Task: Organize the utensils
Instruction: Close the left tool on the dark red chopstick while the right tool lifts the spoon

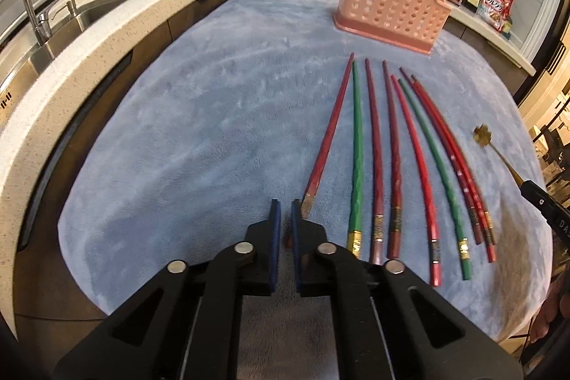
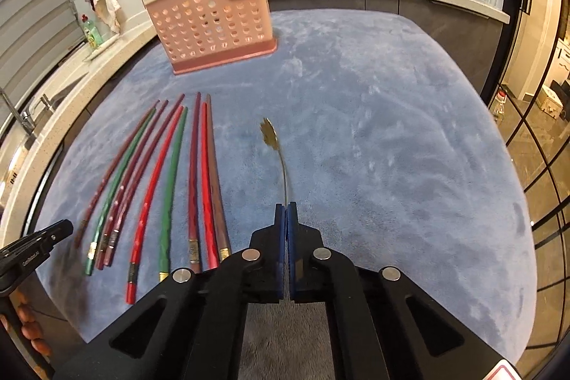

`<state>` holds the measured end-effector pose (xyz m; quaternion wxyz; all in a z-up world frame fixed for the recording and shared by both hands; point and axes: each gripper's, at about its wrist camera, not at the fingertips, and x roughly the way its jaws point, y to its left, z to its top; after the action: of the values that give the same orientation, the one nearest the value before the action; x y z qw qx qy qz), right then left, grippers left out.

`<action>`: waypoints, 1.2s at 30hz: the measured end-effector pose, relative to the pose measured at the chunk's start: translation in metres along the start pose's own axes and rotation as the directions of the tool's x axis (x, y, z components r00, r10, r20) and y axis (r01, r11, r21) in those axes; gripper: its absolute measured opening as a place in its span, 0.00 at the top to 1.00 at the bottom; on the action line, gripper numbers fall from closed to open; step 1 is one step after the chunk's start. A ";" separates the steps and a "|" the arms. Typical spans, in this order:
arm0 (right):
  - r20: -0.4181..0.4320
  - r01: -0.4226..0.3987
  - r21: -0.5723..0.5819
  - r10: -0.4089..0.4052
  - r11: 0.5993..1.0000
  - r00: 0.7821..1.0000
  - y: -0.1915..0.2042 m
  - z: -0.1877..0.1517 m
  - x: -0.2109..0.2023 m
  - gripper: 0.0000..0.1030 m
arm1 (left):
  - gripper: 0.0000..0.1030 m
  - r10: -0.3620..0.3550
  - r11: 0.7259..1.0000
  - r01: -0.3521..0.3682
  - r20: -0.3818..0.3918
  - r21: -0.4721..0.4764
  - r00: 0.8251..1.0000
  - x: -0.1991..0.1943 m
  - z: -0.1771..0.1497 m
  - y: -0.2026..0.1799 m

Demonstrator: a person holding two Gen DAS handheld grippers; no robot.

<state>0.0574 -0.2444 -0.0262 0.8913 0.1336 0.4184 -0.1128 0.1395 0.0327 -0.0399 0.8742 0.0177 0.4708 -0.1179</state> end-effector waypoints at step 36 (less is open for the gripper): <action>0.110 -0.016 0.006 0.016 1.000 0.994 0.000 0.014 -0.060 0.98 | 0.92 -0.114 0.993 0.114 -0.010 -0.026 0.993 0.010 -0.005 0.014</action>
<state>0.0296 -0.2437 0.0291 0.9133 0.1338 0.3674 -0.1143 0.1442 0.0447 -0.0521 0.8635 -0.0199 0.4774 -0.1615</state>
